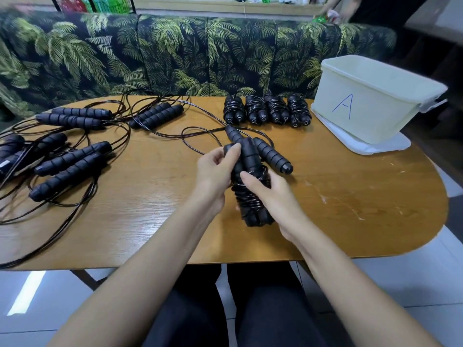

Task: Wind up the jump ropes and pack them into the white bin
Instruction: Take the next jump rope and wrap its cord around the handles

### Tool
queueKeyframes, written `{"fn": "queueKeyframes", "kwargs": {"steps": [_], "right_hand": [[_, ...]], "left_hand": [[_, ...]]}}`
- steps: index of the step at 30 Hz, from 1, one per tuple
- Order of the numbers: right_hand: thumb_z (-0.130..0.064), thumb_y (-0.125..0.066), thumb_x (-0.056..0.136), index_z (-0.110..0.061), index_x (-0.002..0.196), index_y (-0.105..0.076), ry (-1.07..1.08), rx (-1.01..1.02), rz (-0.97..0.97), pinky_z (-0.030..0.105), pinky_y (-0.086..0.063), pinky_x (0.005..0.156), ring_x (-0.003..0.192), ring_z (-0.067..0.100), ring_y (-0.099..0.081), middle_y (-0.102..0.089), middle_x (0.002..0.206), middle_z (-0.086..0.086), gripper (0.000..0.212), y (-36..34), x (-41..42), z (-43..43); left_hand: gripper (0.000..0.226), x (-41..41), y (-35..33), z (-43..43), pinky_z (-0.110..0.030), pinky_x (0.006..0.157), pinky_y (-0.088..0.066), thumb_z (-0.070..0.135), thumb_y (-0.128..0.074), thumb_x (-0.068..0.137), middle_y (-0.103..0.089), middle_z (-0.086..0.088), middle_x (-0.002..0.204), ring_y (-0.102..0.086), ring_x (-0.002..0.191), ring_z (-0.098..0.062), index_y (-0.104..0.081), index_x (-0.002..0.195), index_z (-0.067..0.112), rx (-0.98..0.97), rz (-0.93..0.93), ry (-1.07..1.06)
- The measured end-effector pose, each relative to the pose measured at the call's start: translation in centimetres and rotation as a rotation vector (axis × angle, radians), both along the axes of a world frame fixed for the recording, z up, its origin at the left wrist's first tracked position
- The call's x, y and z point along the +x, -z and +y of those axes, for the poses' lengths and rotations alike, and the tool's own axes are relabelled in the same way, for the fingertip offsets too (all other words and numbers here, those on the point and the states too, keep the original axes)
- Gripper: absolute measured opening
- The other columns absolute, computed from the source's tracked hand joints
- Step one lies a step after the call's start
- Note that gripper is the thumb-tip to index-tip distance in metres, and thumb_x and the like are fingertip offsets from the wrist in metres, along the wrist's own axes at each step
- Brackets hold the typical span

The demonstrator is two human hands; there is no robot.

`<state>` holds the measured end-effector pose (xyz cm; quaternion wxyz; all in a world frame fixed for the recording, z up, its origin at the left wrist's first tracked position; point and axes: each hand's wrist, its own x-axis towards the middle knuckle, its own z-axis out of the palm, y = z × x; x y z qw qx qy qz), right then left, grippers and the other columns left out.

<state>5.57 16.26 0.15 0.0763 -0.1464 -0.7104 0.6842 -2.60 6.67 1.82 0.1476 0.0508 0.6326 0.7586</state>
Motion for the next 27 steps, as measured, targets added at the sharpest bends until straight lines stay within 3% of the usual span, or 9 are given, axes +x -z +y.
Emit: {"fn": "queueKeyframes", "kwargs": {"steps": [1,3,7,9,13,18,22,25,27], "right_hand": [[-0.044,-0.069,0.085,-0.024,0.109,-0.065,0.008,-0.048,0.014,0.057,-0.051,0.092,0.093,0.029,-0.069,-0.073,0.100,0.003,0.031,0.1,0.0,0.0],[-0.031,-0.065,0.091,-0.014,0.105,-0.065,0.005,-0.150,0.015,0.057,-0.054,0.086,0.083,0.032,-0.069,-0.072,0.094,0.009,0.022,0.2,0.1,0.2],[-0.028,-0.063,0.092,-0.002,0.117,-0.058,-0.043,-0.281,-0.001,0.049,-0.058,0.072,0.077,0.039,-0.066,-0.068,0.104,0.023,0.036,0.8,0.5,0.4],[-0.035,-0.067,0.089,-0.012,0.115,-0.061,-0.005,-0.225,-0.001,0.055,-0.056,0.081,0.084,0.041,-0.068,-0.069,0.107,0.021,0.035,1.5,0.4,0.3],[-0.045,-0.068,0.082,-0.032,0.103,-0.064,0.018,-0.146,0.043,0.060,-0.052,0.088,0.094,0.037,-0.068,-0.071,0.103,0.011,0.025,2.4,0.2,0.7],[-0.040,-0.065,0.084,-0.013,0.122,-0.056,-0.074,-0.340,0.031,0.052,-0.055,0.083,0.094,0.042,-0.065,-0.067,0.110,0.017,0.047,1.7,0.7,1.6],[-0.041,-0.066,0.087,-0.010,0.128,-0.052,-0.094,-0.368,0.003,0.049,-0.057,0.080,0.090,0.040,-0.066,-0.066,0.115,0.021,0.053,1.2,0.9,2.7],[-0.046,-0.065,0.083,-0.020,0.130,-0.048,-0.016,-0.278,-0.033,0.047,-0.058,0.079,0.089,0.041,-0.068,-0.066,0.118,0.018,0.056,0.7,0.7,4.0],[-0.059,-0.070,0.076,-0.033,0.134,-0.038,0.084,-0.041,-0.025,0.041,-0.053,0.090,0.106,0.024,-0.065,-0.058,0.130,0.004,0.070,0.5,0.7,5.8]], "left_hand": [[0.019,0.0,0.1,-0.2,-0.029,0.062,-0.047,0.028,-0.062,0.092,-0.062,-0.004,0.076,-0.057,0.071,-0.015,-0.064,0.081,0.013,-0.005,0.033,0.033],[0.020,0.0,0.3,-0.6,-0.025,0.060,-0.049,0.027,-0.061,0.093,-0.058,-0.006,0.072,-0.055,0.068,-0.013,-0.063,0.078,0.014,-0.017,0.121,0.095],[0.022,0.0,1.0,-1.0,-0.034,0.064,-0.041,0.030,-0.059,0.094,-0.051,-0.010,0.077,-0.047,0.071,-0.019,-0.062,0.077,0.017,-0.050,0.211,0.150],[0.024,0.2,1.2,-0.7,-0.035,0.066,-0.038,0.031,-0.057,0.095,-0.051,-0.008,0.077,-0.046,0.072,-0.017,-0.062,0.082,0.011,-0.072,0.214,0.170],[0.022,0.6,1.4,0.2,-0.022,0.063,-0.042,0.028,-0.052,0.098,-0.054,0.001,0.075,-0.050,0.071,-0.008,-0.060,0.088,0.010,-0.048,0.254,0.155],[0.022,0.4,1.4,1.2,-0.027,0.067,-0.046,0.023,-0.051,0.098,-0.062,-0.006,0.081,-0.056,0.075,-0.016,-0.063,0.095,0.004,0.061,0.242,0.152],[0.026,0.4,1.3,2.6,-0.029,0.069,-0.051,0.026,-0.052,0.098,-0.067,-0.006,0.083,-0.062,0.077,-0.018,-0.064,0.099,0.003,0.082,0.148,0.188],[0.040,-0.1,1.3,4.5,-0.036,0.072,-0.046,0.034,-0.055,0.096,-0.065,-0.014,0.086,-0.058,0.079,-0.024,-0.063,0.100,-0.005,0.047,0.044,0.152],[0.039,-0.6,0.9,6.4,-0.036,0.074,-0.044,0.035,-0.056,0.095,-0.064,-0.015,0.088,-0.057,0.080,-0.023,-0.064,0.095,-0.003,0.058,-0.013,0.124]]}}
